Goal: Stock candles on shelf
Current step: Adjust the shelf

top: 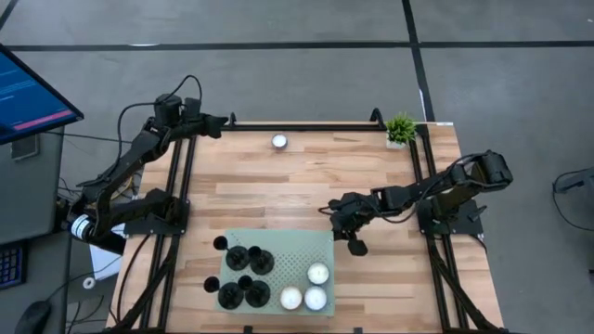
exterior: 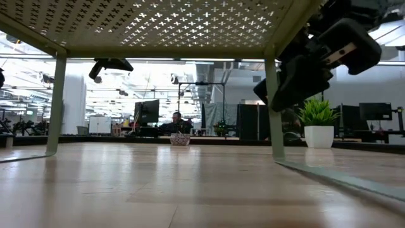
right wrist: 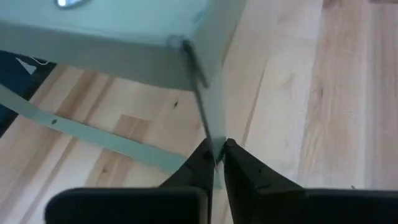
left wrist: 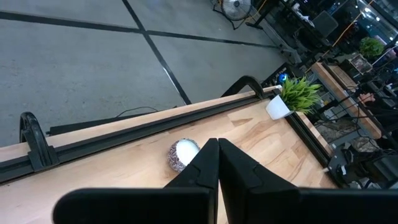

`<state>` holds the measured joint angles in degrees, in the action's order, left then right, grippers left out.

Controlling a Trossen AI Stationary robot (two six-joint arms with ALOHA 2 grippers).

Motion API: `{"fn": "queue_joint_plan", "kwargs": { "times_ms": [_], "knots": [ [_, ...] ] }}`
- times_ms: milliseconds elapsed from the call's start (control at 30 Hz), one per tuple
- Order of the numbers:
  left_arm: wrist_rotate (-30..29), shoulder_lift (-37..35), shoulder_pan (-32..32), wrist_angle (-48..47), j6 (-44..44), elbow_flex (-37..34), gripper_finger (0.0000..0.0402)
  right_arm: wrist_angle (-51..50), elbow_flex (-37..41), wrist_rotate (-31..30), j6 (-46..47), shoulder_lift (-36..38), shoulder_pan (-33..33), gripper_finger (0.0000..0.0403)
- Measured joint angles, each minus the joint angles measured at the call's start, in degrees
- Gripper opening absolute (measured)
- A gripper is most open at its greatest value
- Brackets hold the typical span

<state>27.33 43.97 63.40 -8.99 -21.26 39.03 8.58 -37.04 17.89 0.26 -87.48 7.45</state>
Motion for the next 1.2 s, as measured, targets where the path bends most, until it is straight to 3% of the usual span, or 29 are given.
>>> {"fn": "queue_joint_plan", "kwargs": {
  "times_ms": [433,767,1033,1200],
  "knots": [
    [0.0,0.0,0.0,0.0,0.0,0.0,0.0006,-0.1,-0.1,1.6,-7.4,-0.3,-3.9,0.0013],
    [0.0,0.0,0.1,0.0,0.1,0.0,0.0006,0.1,-5.5,7.0,-10.2,-8.2,-4.4,0.0011],
    [0.0,0.0,0.1,0.0,1.5,0.0,0.0006,0.2,-5.5,6.7,-11.3,-8.4,-7.0,0.0001],
    [0.0,0.0,0.4,0.0,1.5,0.0,0.0006,0.2,-5.5,6.5,-11.3,-8.4,-7.2,0.002]
  ]
}}
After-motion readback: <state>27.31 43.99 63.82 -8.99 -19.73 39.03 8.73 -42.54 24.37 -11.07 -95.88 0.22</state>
